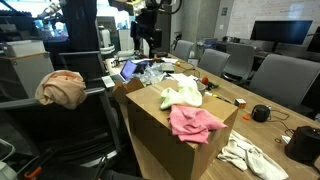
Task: Put the clothes on the head rest of the chair
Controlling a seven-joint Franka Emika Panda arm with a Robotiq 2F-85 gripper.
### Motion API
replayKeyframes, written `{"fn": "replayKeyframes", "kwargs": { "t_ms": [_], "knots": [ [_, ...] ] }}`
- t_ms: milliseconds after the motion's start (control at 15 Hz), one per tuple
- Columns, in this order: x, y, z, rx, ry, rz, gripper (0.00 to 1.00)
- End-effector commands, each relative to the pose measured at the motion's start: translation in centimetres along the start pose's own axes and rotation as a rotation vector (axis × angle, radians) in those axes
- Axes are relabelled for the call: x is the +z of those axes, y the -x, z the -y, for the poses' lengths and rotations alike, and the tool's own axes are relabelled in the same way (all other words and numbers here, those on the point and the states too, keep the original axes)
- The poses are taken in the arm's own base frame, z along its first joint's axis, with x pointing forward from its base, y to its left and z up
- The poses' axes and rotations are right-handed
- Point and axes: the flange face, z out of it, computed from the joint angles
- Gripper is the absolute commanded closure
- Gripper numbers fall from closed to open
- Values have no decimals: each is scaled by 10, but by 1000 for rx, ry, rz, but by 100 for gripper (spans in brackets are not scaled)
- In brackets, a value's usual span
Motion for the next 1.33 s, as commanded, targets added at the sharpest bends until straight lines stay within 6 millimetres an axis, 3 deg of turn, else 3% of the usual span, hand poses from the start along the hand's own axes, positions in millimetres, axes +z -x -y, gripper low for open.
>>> {"fn": "replayKeyframes", "kwargs": {
  "t_ms": [0, 400, 800, 1267],
  "knots": [
    [18, -26, -15, 59, 32, -28, 0],
    [63, -43, -55, 162, 58, 16, 0],
    [91, -42, -99, 290, 55, 74, 0],
    [125, -40, -115, 372, 66, 138, 0]
  ]
}}
